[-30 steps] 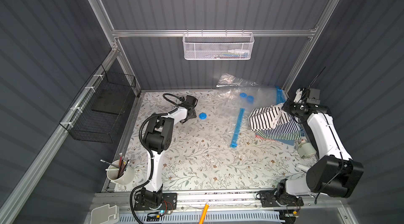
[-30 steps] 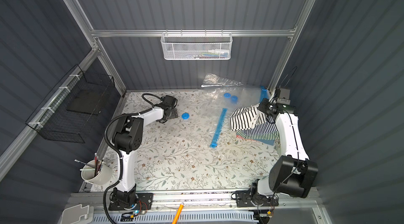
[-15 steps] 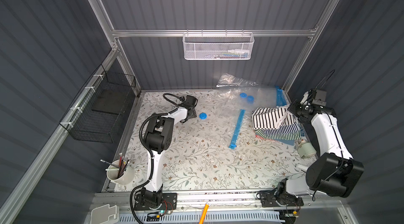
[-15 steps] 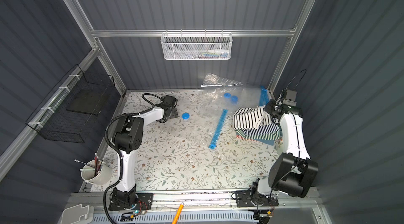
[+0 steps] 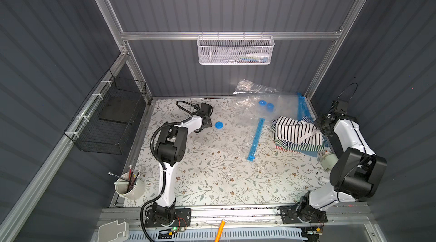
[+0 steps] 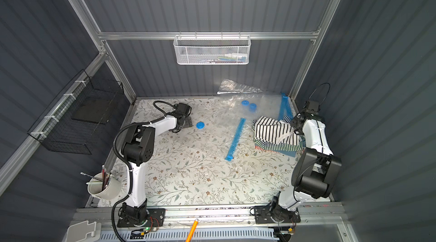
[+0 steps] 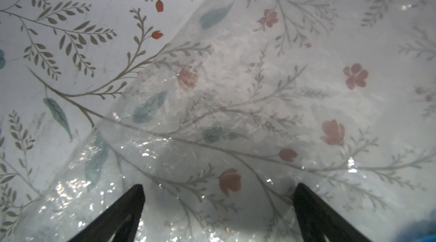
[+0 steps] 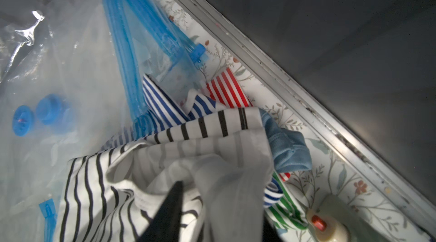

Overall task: Take the tank top out of the vacuum bag
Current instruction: Take out the tank top from the vacuum bag, then adjust the tank top.

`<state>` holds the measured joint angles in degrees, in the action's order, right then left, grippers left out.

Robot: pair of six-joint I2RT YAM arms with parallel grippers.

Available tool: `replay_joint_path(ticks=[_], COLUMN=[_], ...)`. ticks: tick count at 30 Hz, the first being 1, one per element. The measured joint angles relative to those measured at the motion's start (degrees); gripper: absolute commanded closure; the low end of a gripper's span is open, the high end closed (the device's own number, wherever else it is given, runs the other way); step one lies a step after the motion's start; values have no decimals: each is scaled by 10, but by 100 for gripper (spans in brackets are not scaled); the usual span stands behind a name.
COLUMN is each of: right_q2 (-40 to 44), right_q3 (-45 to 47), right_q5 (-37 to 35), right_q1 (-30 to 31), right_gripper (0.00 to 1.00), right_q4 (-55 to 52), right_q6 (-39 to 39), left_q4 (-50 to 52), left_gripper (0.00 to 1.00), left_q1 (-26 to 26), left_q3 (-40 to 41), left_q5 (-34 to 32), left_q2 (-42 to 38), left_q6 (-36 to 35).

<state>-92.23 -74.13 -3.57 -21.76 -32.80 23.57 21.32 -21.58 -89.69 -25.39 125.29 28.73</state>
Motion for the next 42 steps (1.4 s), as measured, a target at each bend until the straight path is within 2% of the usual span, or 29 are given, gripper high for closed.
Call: replay_joint_path(ticks=[4,11,14,18,24,28,33,36,39,40,42], right_q2=[12,60,83,106,56,10,-28,-50,-81,-92,-110], right_q3=[2,9,35,84,80,52,6,-10,-29,-34,-39], right_q5=[-21,-55,-30,42,79,18,-8,-21,-43,-52,-68], right_q1=[0,7,19,44,63,70,76,83,96,102,113], right_gripper=[7,3,1,1,1,1,11,21,36,39,36], right_q4=[5,17,47,96,120,95,64,50,32,27,17], right_q6=[-1,-11,-23,-35,-45,-55,-72,-78,-90,-94,-103], left_q4=[0,8,20,27,30,30,28,30,30,30,30], left_gripper=[0,0,0,0,0,0,0,0,0,0,0], left_q1=[0,0,0,-1,-2,-4,-5,-5,-5,-5,-5], left_q3=[0,-2,1,26,36,36,42,47,50,50,50], left_q5=[0,13,32,47,45,45,45,45,42,39,35], left_q2=[0,-4,-12,-45,-117,-148,-158,-158,-158,-158,-158], left_q6=[0,-13,-28,-48,-67,-73,-74,-74,-77,-78,-80])
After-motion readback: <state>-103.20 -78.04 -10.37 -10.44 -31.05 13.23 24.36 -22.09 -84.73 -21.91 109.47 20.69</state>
